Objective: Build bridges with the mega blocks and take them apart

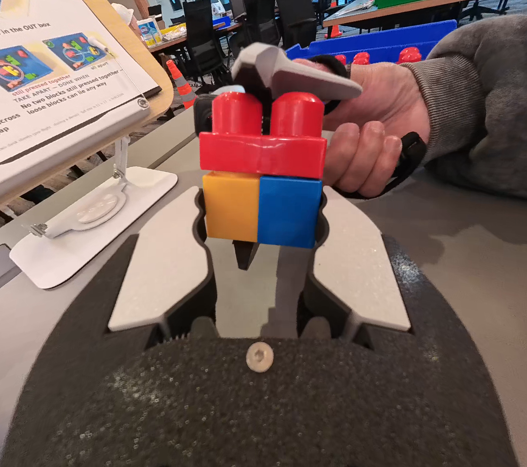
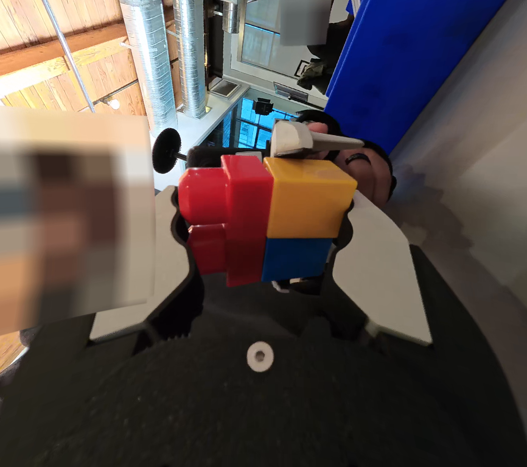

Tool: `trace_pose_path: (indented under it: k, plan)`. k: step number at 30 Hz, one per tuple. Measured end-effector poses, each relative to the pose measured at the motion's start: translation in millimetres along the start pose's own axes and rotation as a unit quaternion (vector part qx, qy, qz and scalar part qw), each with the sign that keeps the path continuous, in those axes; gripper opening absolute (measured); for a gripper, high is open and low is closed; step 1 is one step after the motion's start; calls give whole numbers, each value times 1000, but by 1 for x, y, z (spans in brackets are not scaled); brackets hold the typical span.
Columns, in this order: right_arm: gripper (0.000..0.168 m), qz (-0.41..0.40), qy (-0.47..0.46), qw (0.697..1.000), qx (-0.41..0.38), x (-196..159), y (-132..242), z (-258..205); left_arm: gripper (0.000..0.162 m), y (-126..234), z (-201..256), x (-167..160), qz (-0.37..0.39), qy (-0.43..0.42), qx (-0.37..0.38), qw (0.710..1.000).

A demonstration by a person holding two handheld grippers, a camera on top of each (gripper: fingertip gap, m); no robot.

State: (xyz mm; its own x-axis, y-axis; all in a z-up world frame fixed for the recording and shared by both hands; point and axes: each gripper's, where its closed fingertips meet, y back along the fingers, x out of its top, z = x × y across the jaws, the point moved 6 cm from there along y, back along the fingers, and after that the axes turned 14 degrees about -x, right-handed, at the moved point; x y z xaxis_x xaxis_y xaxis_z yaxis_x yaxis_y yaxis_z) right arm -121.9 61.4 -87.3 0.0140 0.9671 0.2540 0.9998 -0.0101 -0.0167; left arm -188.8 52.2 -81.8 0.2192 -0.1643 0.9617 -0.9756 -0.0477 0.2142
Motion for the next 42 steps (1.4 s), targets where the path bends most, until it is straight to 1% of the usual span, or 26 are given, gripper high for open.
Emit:
trace_pose_path:
  k: [1, 5, 7, 13, 17, 19, 22, 23, 24, 26, 27, 29, 34, 38, 42]
  plan:
    - [108, 3, 3, 1000, -8, 0, 0, 1, 74, -1, 0, -1, -7, -1, 3, 1000]
    - [107, -6, 21, 999, -49, -2, -1, 3, 75, -3, 1, -4, -41, -14, 18, 999]
    - [107, -14, 30, 996, -83, -2, -1, 7, 75, -4, 1, -7, -63, -9, 20, 998]
    - [106, -23, 28, 995, -88, -2, 0, 5, 74, -4, 1, -5, -65, -11, 21, 998]
    - [107, -13, 8, 997, -69, 0, 0, 5, 74, -4, 0, -6, -50, -8, 14, 999]
    - [105, 4, 11, 997, -72, 2, 1, 5, 74, -5, -1, -6, -50, -15, 23, 998]
    - [117, -1, 38, 996, -84, -1, 2, 0, 75, -3, -2, -6, -51, -34, 38, 997]
    - [120, -20, 25, 996, -81, -6, 1, 0, 74, -1, -1, -2, -33, -40, 35, 998]
    - [117, -40, 1, 997, -61, -11, -2, 0, 74, 0, 0, 1, -18, -45, 36, 998]
    - [111, -58, -46, 997, 10, -17, -6, -4, 74, -1, 2, 1, -18, -52, 33, 998]
    - [108, -50, -55, 997, 29, -17, -6, -4, 74, -1, 2, 1, -17, -54, 35, 998]
    - [101, -27, -43, 997, 56, -15, -5, -4, 74, 1, 1, 3, -6, -54, 36, 998]
    - [99, 2, -7, 997, 70, -15, -5, 0, 74, 0, 1, 0, -12, -65, 45, 997]
    - [97, -2, -17, 996, 84, -16, -3, -2, 74, -1, 2, 1, 1, -52, 30, 998]
    - [98, -1, -29, 997, 77, -15, -2, 2, 74, -3, 1, -2, -14, -46, 31, 998]
